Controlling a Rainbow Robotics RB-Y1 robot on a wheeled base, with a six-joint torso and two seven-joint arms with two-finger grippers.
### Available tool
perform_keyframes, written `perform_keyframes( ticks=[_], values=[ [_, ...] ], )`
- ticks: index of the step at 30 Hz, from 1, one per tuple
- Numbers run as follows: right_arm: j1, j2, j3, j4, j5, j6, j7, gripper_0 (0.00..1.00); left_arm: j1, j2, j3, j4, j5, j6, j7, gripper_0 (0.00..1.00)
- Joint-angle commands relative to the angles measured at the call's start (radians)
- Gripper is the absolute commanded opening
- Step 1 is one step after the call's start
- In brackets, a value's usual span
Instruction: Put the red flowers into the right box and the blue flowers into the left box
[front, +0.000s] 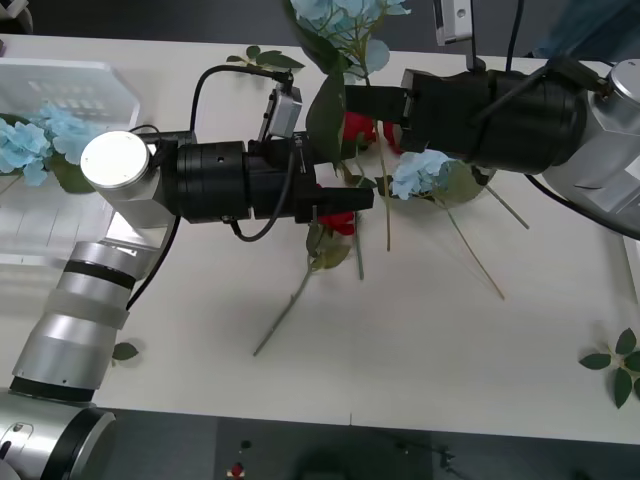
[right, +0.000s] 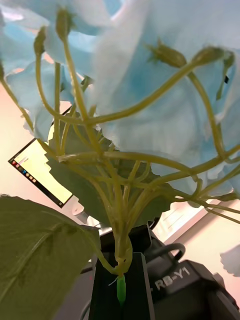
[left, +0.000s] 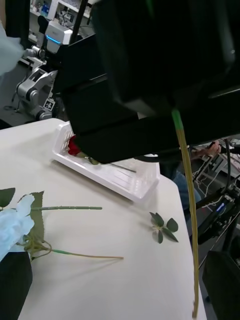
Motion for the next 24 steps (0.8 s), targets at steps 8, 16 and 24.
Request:
perform_keyframes(
  ticks=[8,16,24],
  values=[
    [-0.042,0.022,0.012,-0.014,-0.006,-0.02,-0.032,0.0,-0.012,-0.046,0.042,-0.016,0.01,0.107,0.009,1.0],
    [-0.042,0.025,0.012,-0.014,-0.006,-0.015,-0.031,0.0,-0.004,-0.046,0.043,-0.016,0.022,0.134,0.009,0.19],
    [-0.042,0.025,0.012,-0.014,-0.006,-0.014,-0.029,0.0,-0.006,-0.045,0.043,-0.014,0.013,0.119,0.009,0.0]
  ],
)
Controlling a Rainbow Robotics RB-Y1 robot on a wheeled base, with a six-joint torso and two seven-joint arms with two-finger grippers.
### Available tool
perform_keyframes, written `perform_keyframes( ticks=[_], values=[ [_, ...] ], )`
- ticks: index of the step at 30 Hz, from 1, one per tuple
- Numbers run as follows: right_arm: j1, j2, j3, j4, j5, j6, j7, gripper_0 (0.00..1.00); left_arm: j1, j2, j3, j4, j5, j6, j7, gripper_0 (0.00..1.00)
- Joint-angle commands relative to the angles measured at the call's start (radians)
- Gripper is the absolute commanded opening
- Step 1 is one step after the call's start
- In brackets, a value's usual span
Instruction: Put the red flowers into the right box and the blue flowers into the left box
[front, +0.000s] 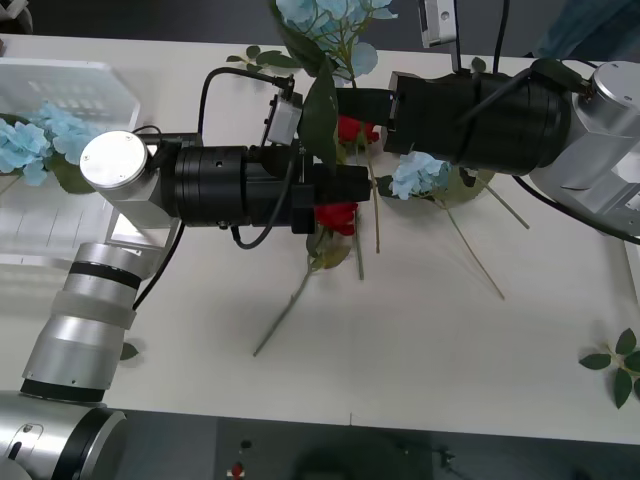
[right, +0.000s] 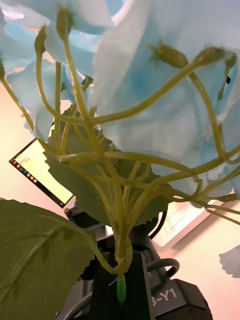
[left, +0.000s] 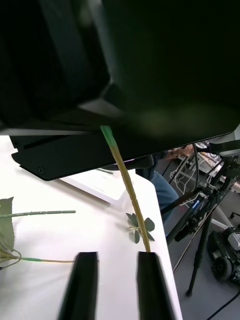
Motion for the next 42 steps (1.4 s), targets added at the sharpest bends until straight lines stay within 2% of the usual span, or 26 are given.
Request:
perform_keyframes(
  ticks=[1,8,9,10,12,15,18,22,35,42],
  values=[
    [-0.027,0.01,-0.011,-0.014,-0.006,0.007,-0.027,0.0,-0.008,-0.015,0.001,-0.014,0.003,-0.013,0.009,0.0],
    [-0.027,0.01,-0.011,-0.014,-0.004,0.009,-0.027,0.0,-0.008,-0.013,-0.007,-0.014,0.0,-0.036,0.009,0.0],
    [-0.027,0.01,-0.011,-0.014,-0.004,0.009,-0.027,0.0,-0.008,-0.013,-0.007,-0.016,-0.003,-0.036,0.009,0.07],
    [-0.027,0.01,-0.011,-0.014,-0.004,0.01,-0.027,0.0,-0.006,-0.013,-0.002,-0.014,-0.006,-0.035,0.009,0.31],
    [-0.027,0.01,-0.011,-0.014,-0.004,0.01,-0.026,0.0,0.014,-0.013,0.017,-0.016,-0.004,-0.019,0.009,0.52],
    [-0.027,0.01,-0.011,-0.014,-0.004,0.009,-0.026,0.0,0.035,-0.012,0.05,-0.016,-0.004,0.028,0.009,0.62],
    [-0.027,0.012,-0.011,-0.014,-0.004,0.007,-0.026,0.0,0.037,-0.009,0.083,-0.016,0.002,0.094,0.009,0.62],
    [-0.027,0.01,-0.011,-0.014,-0.004,0.007,-0.026,0.0,0.035,-0.01,0.083,-0.014,0.02,0.117,0.009,0.62],
    [-0.027,0.01,-0.011,-0.014,-0.004,0.007,-0.026,0.0,-0.011,-0.082,0.051,-0.01,0.008,0.071,0.009,0.62],
    [-0.027,0.01,-0.011,-0.014,-0.004,0.007,-0.026,0.0,-0.064,-0.11,0.051,0.084,0.006,0.062,0.009,0.61]
  ],
)
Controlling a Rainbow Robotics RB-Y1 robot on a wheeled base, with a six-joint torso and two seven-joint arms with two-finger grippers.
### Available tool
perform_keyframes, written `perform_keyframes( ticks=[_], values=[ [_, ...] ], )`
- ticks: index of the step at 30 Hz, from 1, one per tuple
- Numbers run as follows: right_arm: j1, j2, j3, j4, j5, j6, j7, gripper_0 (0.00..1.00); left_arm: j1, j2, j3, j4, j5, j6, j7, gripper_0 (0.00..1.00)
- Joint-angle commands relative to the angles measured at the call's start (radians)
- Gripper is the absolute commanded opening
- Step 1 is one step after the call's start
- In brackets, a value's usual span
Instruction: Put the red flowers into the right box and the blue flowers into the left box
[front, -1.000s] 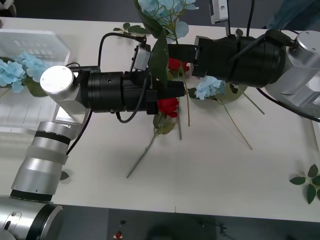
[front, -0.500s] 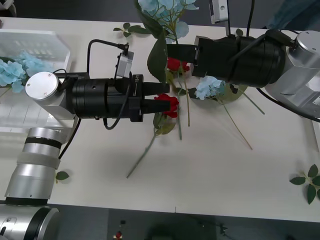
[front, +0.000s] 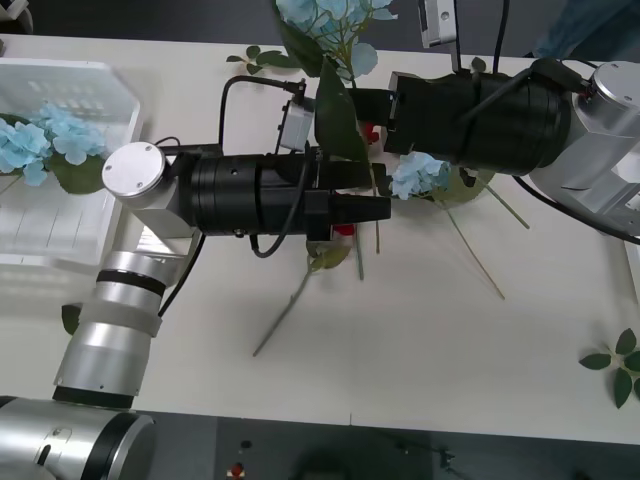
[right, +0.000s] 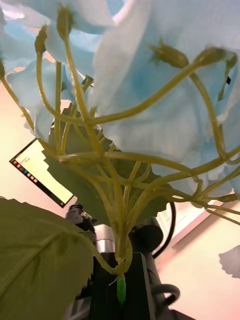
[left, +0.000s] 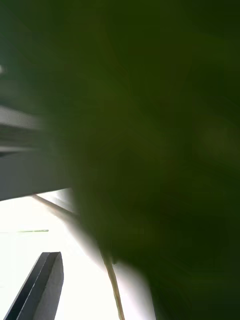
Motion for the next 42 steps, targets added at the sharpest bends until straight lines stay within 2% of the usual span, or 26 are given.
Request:
perform_keyframes(
  ticks=[1,2,3,4,5,18,19,20,21,22,35,39,42],
  values=[
    [-0.027,0.01,-0.011,-0.014,-0.004,0.006,-0.026,0.0,-0.066,-0.012,0.003,0.038,0.006,-0.01,0.009,0.57],
    [-0.027,0.01,-0.011,-0.014,-0.004,0.006,-0.026,0.0,-0.073,-0.013,0.003,0.046,-0.002,-0.015,0.009,0.4],
    [-0.027,0.01,-0.011,-0.014,-0.004,0.006,-0.026,0.0,-0.076,-0.012,0.003,0.046,-0.006,-0.016,0.009,0.32],
    [-0.027,0.01,-0.011,-0.014,-0.004,0.006,-0.026,0.0,-0.076,-0.012,0.003,0.046,-0.015,-0.018,0.009,0.05],
    [-0.027,0.01,-0.011,-0.014,-0.004,0.006,-0.026,0.0,-0.077,-0.012,0.003,0.046,-0.021,-0.019,0.009,0.0],
    [-0.027,0.01,-0.006,-0.014,-0.004,0.006,-0.027,0.0,-0.074,-0.007,0.003,0.046,-0.028,-0.048,0.009,0.0],
    [-0.027,0.01,-0.006,-0.014,-0.004,0.006,-0.027,0.1,-0.074,-0.006,0.005,0.046,-0.028,-0.048,0.009,0.0],
    [-0.027,0.01,-0.006,-0.014,-0.004,0.006,-0.027,0.33,-0.074,-0.004,0.008,0.046,-0.028,-0.048,0.009,0.0],
    [-0.027,0.01,-0.006,-0.014,-0.004,0.006,-0.027,0.87,-0.074,-0.003,0.01,0.046,-0.026,-0.048,0.009,0.0],
    [-0.027,0.01,-0.006,-0.014,-0.004,0.004,-0.029,1.0,-0.074,0.0,0.011,0.046,-0.026,-0.047,0.009,0.0],
    [-0.027,0.01,-0.005,-0.011,-0.004,-0.005,-0.041,1.0,-0.051,0.045,0.06,0.046,0.006,-0.007,0.009,0.0],
    [-0.027,0.01,-0.005,-0.011,-0.004,-0.008,-0.041,1.0,-0.03,0.129,0.094,0.046,0.064,-0.001,0.009,0.0],
    [-0.027,0.01,-0.005,-0.011,-0.004,-0.008,-0.04,1.0,-0.031,0.24,0.135,0.046,0.072,-0.01,0.009,0.0]
  ],
)
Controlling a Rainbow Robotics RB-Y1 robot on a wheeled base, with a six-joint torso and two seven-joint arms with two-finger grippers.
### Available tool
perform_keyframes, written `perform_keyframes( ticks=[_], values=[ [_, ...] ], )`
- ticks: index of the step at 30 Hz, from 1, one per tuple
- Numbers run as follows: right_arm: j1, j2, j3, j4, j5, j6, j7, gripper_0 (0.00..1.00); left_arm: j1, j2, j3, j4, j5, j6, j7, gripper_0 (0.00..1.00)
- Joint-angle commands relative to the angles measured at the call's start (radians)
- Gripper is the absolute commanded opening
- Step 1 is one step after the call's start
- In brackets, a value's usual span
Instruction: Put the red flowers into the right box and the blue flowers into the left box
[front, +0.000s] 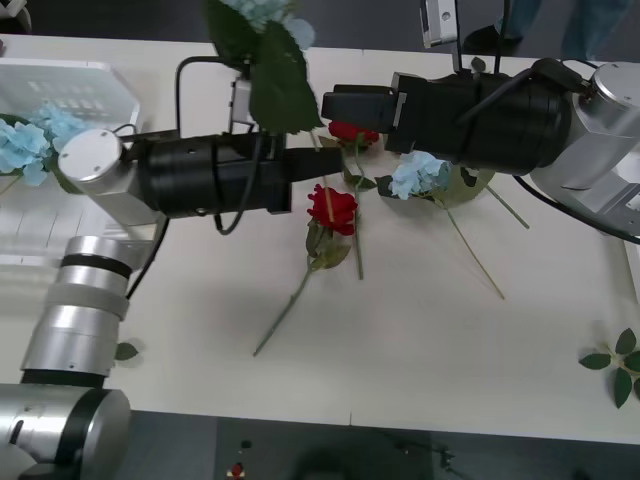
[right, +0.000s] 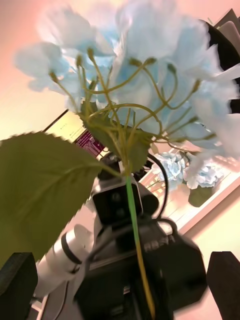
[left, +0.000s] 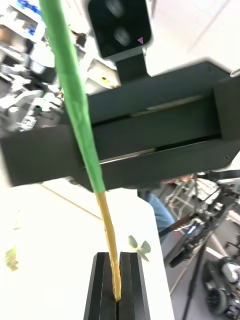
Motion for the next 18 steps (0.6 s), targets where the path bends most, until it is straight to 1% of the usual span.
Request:
perform_keyframes(
  ticks=[1,3,5,8,11,14,18],
  values=[
    [-0.027,0.009,-0.004,-0.02,-0.003,-0.006,-0.029,1.0,0.004,0.183,0.056,-0.019,0.011,-0.011,0.009,0.0],
    [-0.027,-0.002,-0.004,-0.02,0.016,-0.006,-0.031,1.0,0.006,0.265,0.067,-0.019,-0.003,-0.024,0.009,0.0],
    [-0.027,-0.019,-0.003,-0.02,0.032,-0.012,-0.029,1.0,0.006,0.324,0.073,-0.019,-0.021,-0.031,0.034,0.0],
    [-0.029,-0.066,-0.004,-0.021,0.109,-0.011,-0.039,1.0,0.006,0.428,0.085,-0.024,-0.052,-0.024,0.281,0.0],
    [-0.035,-0.138,0.025,-0.02,0.167,-0.002,-0.117,1.0,0.006,0.526,0.093,-0.064,-0.119,-0.029,0.486,0.0],
    [-0.054,-0.214,0.083,-0.02,0.178,-0.008,-0.201,1.0,0.006,0.601,0.111,-0.091,-0.193,-0.015,0.634,0.0],
    [-0.092,-0.303,0.181,-0.017,0.193,-0.046,-0.321,1.0,0.009,0.696,0.136,-0.113,-0.276,0.06,0.824,0.0]
  ],
)
